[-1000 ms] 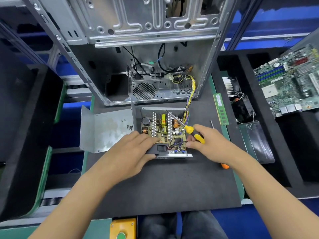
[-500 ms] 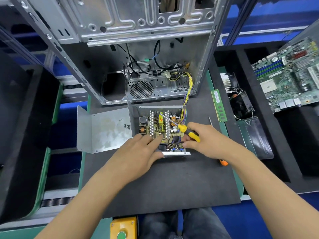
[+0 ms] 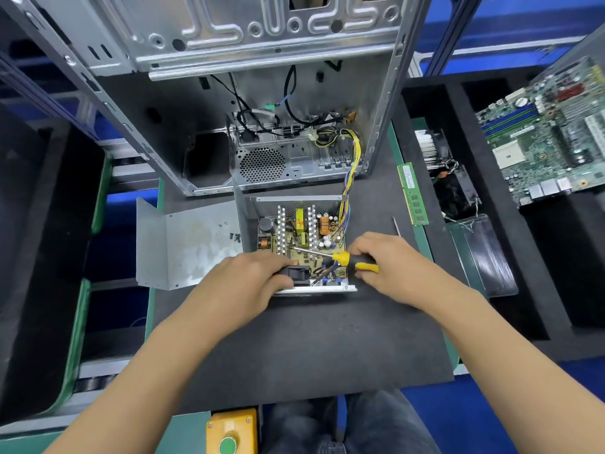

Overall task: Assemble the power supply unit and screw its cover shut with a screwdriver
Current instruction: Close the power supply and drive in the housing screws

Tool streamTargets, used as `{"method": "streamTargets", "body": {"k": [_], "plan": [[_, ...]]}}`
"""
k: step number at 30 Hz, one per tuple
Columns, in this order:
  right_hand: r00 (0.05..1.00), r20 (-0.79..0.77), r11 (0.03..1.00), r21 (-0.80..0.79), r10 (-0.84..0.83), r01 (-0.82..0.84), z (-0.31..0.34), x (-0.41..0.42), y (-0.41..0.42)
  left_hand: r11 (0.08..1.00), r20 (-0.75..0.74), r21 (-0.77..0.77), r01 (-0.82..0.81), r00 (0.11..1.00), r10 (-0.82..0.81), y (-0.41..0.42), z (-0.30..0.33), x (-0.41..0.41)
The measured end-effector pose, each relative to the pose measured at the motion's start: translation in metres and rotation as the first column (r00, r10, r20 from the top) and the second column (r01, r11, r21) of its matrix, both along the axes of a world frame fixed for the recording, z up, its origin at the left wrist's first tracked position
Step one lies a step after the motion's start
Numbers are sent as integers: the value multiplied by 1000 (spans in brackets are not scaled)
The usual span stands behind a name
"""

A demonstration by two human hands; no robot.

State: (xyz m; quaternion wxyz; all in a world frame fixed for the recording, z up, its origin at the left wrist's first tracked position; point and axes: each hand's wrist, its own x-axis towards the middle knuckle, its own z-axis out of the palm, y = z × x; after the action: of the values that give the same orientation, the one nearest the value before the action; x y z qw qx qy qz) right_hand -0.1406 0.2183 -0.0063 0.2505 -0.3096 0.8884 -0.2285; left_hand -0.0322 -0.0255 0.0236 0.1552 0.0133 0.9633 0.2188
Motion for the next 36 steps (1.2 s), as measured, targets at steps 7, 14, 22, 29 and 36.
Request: {"method": "streamTargets", "body": {"k": [7, 14, 22, 29, 36], "plan": [[990, -5, 981, -129, -144, 142, -2, 3, 3, 997, -65, 50, 62, 996, -59, -6, 5, 3], [985, 61, 981, -93, -163, 168, -2, 1, 4, 987, 30, -66, 148, 989, -146, -5, 0, -2], [973, 113, 967, -135, -200, 214, -4, 0, 2, 997, -37, 23, 70, 997, -69, -2, -1, 2], [975, 106, 969, -131, -196, 209, -3, 0, -2, 993, 69, 77, 91, 993, -96, -4, -4, -10], [964, 153, 959, -148, -218, 240, -2, 0, -2, 987, -78, 66, 147, 987, -142, -6, -18, 10]]}}
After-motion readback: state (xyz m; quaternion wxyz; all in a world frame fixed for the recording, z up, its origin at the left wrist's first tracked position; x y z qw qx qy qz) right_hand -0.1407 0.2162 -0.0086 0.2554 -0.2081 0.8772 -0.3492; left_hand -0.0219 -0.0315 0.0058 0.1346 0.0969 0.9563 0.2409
